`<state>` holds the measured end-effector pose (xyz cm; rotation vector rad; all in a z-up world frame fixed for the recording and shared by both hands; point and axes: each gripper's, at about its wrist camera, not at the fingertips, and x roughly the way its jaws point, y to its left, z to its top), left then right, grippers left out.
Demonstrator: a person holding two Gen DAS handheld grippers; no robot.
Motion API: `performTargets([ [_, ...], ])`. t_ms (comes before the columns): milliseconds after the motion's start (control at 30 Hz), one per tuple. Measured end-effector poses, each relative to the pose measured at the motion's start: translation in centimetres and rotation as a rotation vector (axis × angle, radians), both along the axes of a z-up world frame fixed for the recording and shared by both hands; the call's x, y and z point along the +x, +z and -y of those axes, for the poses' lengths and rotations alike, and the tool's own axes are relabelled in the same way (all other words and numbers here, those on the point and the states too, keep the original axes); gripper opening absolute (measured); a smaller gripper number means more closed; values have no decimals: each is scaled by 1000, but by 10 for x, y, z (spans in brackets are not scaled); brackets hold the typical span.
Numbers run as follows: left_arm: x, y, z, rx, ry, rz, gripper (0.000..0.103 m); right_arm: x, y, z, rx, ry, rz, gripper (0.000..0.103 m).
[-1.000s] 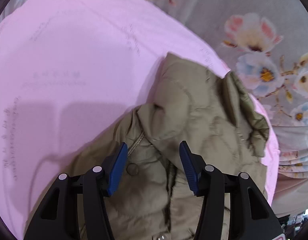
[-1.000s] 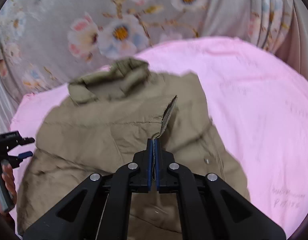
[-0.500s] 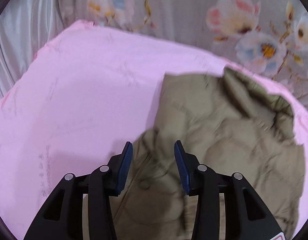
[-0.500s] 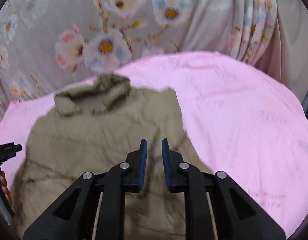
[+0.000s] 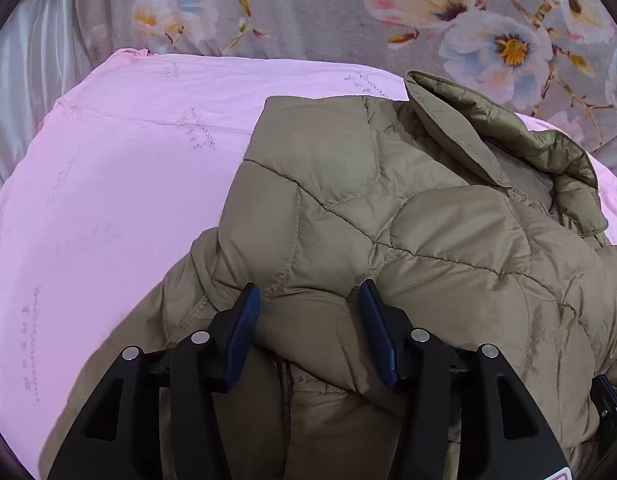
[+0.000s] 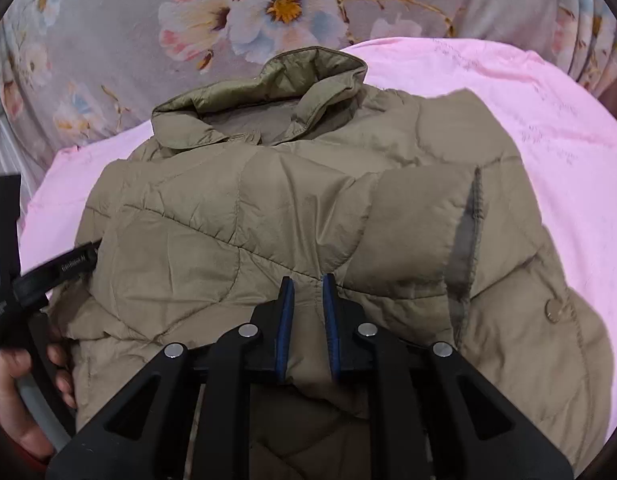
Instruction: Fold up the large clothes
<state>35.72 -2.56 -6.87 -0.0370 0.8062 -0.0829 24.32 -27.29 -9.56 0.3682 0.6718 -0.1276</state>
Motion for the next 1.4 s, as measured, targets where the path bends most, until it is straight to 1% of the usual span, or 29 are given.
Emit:
performTargets([
  [67,-4,-2,-4,-27,-4,3,52,-1,-4,3,38,6,4,14],
  [133,-7,-3,-7,-29,-11,9,52,-3,-7,4,57,11,-1,14],
  [300,-21,-2,-10,-28,-22,11,52,-15,-9,-3,26,5,-15,14],
  [467,-43,-2,-17,-26,-23,14,52,-30,-10,-14,-9,-1,-26,14],
  [600,-47,5,-21,-19,-11,10,53,-31,-5,-15,-18,1,-30,15],
  [633,-48,9,-22,-18,-9,7,53,-33,-1,-15,-21,-1,-29,19],
  [667,-49,17,-24,-27,-5,5,52,-35,4,-15,-26,5,-16,32],
  [700,-50,25,-27,-43,-8,8,52,-37,9,-14,-27,8,1,40],
  [733,-49,34,-28,-63,-6,15,52,-39,18,-11,-25,4,33,56],
  [767,-46,46,-29,-89,-6,19,52,-39,27,-7,-18,-8,65,62],
  [833,-37,66,-25,-139,-26,18,52,-32,43,5,21,-23,106,62],
  [900,-21,86,-15,-199,-47,11,54,-21,55,20,100,-30,142,62],
  [967,-4,96,-3,-258,-66,-9,61,-4,63,38,194,-33,173,62],
  [1000,8,97,5,-285,-75,-29,62,5,64,46,233,-39,180,62],
  [1067,29,93,18,-321,-66,-66,62,21,60,59,302,-50,183,62],
  [1133,42,83,27,-348,-69,-95,62,35,55,69,366,-69,181,63],
  [1167,51,75,32,-358,-128,-94,62,44,51,73,397,-74,177,63],
  [1233,67,59,43,-405,-121,-152,62,57,43,79,441,-94,163,63],
  [1267,71,54,46,-424,-122,-169,62,63,39,83,468,-101,162,63],
  [1300,75,49,50,-438,-113,-175,61,70,33,87,509,-106,164,63],
  [1333,78,46,55,-438,-113,-166,59,75,28,89,542,-106,168,60],
  [1367,81,45,59,-427,-119,-157,48,81,23,91,579,-104,175,50],
  [1400,84,44,63,-410,-129,-150,37,85,20,92,593,-100,177,43],
])
